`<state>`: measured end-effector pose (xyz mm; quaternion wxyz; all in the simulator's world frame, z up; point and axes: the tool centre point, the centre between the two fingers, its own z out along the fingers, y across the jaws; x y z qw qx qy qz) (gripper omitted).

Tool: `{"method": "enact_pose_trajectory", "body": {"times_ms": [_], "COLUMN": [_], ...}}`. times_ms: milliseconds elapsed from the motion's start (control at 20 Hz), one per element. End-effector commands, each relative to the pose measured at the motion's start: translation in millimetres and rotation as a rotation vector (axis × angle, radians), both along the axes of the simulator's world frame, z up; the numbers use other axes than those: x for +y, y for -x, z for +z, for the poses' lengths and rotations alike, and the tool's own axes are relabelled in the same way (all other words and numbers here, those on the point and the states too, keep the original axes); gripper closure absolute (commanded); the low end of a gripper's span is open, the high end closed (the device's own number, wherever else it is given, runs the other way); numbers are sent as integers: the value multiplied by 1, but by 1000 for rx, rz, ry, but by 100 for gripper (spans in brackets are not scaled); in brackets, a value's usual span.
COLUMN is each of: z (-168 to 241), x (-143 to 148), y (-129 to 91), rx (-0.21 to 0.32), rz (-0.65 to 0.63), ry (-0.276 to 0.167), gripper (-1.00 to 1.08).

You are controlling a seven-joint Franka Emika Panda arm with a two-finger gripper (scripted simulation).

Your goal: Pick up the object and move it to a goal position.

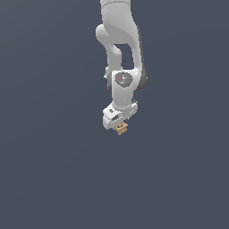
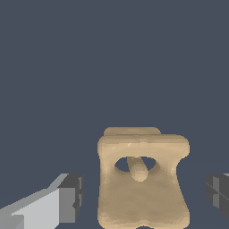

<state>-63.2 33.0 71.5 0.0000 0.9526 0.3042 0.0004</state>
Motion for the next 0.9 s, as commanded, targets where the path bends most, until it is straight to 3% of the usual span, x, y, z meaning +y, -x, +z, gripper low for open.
{"method": "enact_pose_trajectory", "body": {"times_ms": [0,400,450,850], "z": [-13,-32,-32,-32], "x": [0,0,0,0], "y": [1,0,0,0], "rx": [1,1,1,1], "rz": [1,3,3,3], "ry": [0,0,0,0], "gripper": [-92,-92,108,108]}}
